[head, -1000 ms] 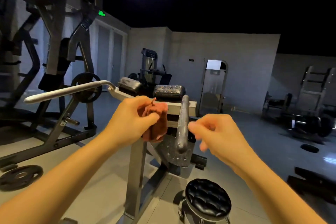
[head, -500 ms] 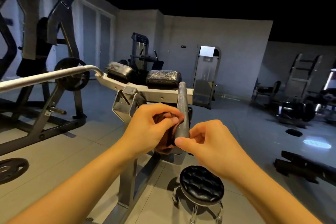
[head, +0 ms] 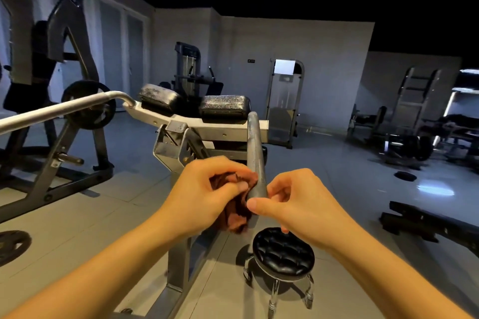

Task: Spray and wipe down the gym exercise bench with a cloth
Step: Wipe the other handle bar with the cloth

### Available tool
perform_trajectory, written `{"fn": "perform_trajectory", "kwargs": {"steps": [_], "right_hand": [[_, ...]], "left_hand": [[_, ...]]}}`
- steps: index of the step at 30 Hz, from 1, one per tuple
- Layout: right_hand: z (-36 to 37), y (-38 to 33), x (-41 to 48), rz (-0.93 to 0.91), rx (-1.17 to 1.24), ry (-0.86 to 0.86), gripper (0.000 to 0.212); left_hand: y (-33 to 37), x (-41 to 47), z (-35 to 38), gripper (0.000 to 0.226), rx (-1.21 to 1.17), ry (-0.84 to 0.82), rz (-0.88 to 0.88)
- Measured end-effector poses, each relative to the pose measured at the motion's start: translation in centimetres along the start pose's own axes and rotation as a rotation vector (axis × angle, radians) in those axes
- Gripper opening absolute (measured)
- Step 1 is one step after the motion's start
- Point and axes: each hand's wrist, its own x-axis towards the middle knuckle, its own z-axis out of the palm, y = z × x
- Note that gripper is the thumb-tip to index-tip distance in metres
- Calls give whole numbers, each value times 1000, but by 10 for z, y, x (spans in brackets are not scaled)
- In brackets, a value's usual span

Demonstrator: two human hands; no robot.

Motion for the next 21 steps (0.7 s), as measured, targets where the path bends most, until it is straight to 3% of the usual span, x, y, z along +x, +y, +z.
{"fn": "perform_trajectory", "kwargs": {"steps": [4, 11, 14, 21], "right_hand": [[-3, -1, 4, -30, -48, -15, 42], [-7, 8, 5, -4, -34, -52, 40], [-4, 9, 2, 6, 1, -70, 39], [0, 0, 0, -9, -56, -11, 45]], "left_hand": [[-16, 64, 5, 18, 84, 38, -38], [-74, 170, 27, 14, 203, 158, -257], [-63, 147, 26, 15, 148, 152, -216], [1, 8, -3, 23, -6, -83, -49]]}}
